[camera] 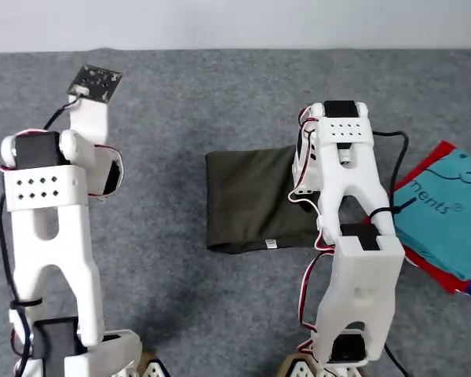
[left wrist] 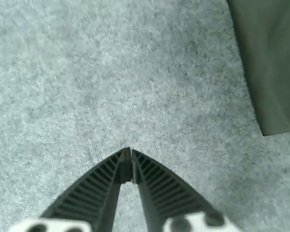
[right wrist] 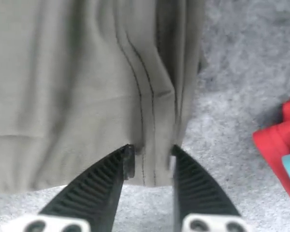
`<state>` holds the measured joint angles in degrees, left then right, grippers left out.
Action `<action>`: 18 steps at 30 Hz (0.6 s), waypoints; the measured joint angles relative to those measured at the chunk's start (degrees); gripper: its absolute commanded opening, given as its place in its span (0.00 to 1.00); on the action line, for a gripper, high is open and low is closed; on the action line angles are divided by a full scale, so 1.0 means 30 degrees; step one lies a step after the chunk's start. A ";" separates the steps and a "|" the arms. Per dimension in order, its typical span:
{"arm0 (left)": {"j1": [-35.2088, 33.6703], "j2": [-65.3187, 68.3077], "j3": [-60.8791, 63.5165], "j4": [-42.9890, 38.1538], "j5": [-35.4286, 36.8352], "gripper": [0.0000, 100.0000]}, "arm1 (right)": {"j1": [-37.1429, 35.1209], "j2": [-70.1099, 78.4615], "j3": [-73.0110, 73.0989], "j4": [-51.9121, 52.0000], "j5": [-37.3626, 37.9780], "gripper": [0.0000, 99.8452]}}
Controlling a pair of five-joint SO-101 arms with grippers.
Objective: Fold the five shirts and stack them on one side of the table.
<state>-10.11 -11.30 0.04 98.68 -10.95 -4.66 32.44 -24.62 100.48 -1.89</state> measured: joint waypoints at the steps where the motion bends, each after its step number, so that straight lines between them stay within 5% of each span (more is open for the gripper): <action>1: 0.0000 0.0000 0.0029 0.0000 0.0000 0.01 | 0.0029 0.0000 0.0000 0.0000 0.0000 0.04; 18: 0.0000 0.0000 0.0029 0.0000 0.0000 0.01 | 0.2344 -0.0440 0.2901 0.0000 0.1670 0.01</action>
<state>-10.11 -11.30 0.13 98.68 -10.95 2.37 31.12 -15.91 100.48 3.12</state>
